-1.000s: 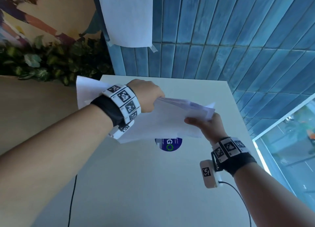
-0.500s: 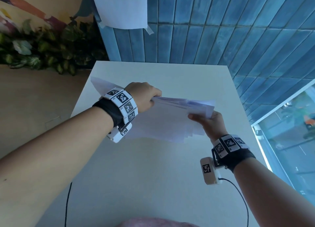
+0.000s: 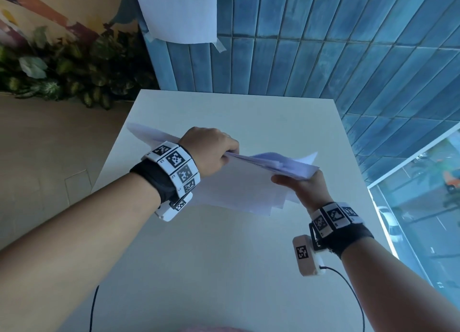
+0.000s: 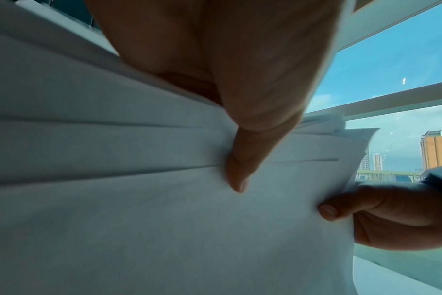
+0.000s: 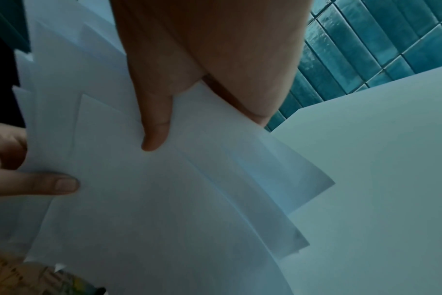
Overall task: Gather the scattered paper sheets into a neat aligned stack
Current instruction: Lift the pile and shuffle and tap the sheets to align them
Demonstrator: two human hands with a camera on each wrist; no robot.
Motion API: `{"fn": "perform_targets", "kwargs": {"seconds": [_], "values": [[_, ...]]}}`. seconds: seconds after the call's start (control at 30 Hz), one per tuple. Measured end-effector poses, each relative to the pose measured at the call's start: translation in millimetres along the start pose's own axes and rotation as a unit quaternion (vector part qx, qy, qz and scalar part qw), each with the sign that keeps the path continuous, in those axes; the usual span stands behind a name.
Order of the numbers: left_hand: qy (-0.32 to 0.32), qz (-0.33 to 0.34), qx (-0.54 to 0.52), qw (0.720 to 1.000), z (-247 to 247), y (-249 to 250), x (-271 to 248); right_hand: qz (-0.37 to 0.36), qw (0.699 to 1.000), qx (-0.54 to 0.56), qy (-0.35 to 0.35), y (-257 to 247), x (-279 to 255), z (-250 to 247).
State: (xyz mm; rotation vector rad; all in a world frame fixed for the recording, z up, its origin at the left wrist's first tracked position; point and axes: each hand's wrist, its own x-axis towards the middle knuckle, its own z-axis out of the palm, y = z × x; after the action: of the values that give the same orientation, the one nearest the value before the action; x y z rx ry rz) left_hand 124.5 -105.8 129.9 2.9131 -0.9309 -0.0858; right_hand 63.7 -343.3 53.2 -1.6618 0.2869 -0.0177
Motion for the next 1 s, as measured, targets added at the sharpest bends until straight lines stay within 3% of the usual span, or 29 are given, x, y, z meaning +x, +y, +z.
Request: {"fn": "perform_targets", "kwargs": {"seconds": [0.2, 0.47, 0.63, 0.87, 1.0], "values": [[0.025, -0.016, 0.006, 1.000, -12, -6, 4, -0.038, 0.997, 0.053, 0.041, -10, 5, -2], [-0.040, -0.054, -0.024, 0.997, -22, -8, 4, -0.022, 0.998, -0.064, -0.016, -8, 14, -2], [-0.024, -0.039, 0.008, 0.999, -25, 2, 0, 0.012, 1.000, 0.006, 0.007, -3, 7, 2], [-0.021, -0.024, 0.020, 0.999, -50, 1, 6, 0.020, 0.998, 0.043, -0.029, -16, 6, -1], [-0.054, -0.028, -0.004, 0.998, -40, -1, 10, 0.000, 0.999, -0.040, -0.012, -14, 9, -2]]}}
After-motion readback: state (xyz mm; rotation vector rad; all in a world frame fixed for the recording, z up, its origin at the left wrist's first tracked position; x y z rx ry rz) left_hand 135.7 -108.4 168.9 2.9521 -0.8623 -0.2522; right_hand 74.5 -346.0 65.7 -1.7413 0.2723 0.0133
